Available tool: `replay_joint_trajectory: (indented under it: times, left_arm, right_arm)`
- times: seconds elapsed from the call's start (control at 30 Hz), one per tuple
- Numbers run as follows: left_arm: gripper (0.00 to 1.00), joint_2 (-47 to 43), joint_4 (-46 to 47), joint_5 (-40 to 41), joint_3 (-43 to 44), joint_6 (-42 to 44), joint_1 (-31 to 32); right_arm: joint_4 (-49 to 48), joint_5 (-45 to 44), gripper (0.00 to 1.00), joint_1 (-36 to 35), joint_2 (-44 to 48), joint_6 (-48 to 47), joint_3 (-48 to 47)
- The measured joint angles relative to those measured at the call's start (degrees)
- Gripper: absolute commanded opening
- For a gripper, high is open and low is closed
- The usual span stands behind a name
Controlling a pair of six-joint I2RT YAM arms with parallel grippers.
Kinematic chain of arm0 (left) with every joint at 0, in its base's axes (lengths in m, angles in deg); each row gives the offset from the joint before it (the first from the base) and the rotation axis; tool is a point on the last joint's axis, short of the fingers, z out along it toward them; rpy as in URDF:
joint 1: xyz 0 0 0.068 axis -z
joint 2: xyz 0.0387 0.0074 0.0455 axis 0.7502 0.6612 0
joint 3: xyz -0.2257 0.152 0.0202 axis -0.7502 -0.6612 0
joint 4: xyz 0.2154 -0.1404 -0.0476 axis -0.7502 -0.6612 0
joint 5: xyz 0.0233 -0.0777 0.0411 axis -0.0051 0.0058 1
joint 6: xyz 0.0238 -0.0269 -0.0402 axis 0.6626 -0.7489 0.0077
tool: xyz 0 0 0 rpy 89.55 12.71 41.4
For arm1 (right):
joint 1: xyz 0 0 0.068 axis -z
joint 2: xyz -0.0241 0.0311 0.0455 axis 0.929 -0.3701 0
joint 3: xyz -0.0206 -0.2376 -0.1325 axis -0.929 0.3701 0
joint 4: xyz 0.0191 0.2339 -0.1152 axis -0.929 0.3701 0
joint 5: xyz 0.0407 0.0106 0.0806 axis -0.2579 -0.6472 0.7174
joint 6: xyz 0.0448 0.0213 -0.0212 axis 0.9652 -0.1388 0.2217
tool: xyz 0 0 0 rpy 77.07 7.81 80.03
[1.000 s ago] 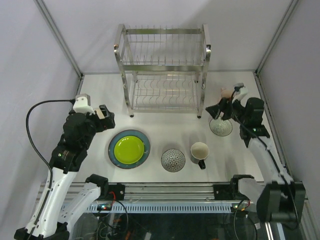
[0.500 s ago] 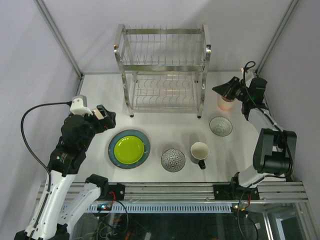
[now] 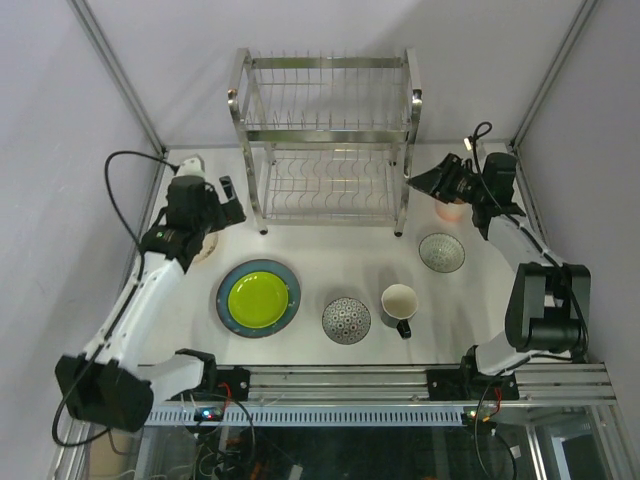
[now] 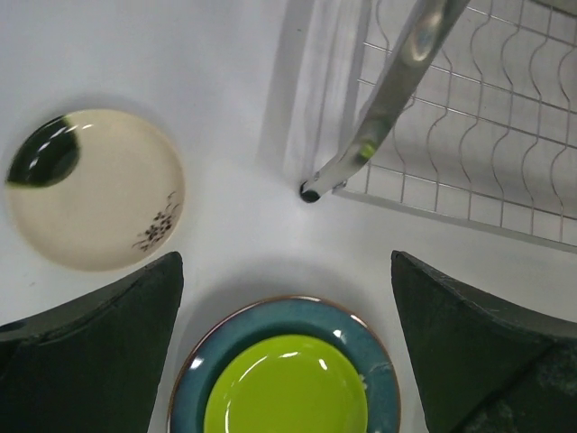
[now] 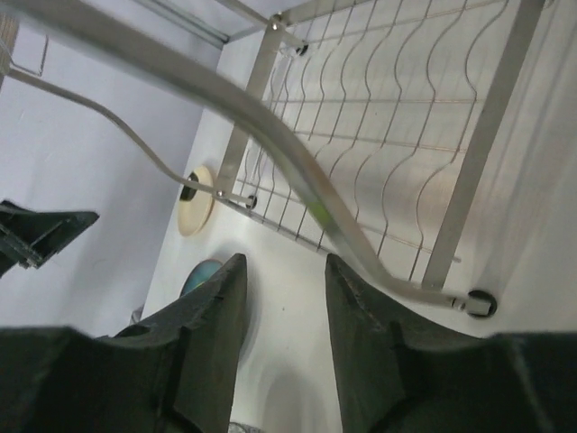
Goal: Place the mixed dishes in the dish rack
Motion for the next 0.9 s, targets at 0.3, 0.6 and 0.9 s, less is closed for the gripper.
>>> replay_joint_trajectory:
  times: [0.3, 0.6, 0.9]
  left_arm:
    - [1.00, 11.4, 8.5, -7.2, 5.9, 1.7, 0.0]
    - [0.99, 14.1, 11.8, -8.6, 6.6, 1.7, 0.0]
    - [1.00, 14.1, 11.7, -8.6, 7.3, 1.8, 0.0]
  right_arm:
    - [14.9, -10.4, 0.50, -5.2, 15.7, -9.2, 5.8]
    - [35.6, -24.3, 0.49, -8.7, 18.3, -15.8, 5.6]
    - [44.6, -31.3, 0.50, -9.2, 10.5, -20.0, 5.6]
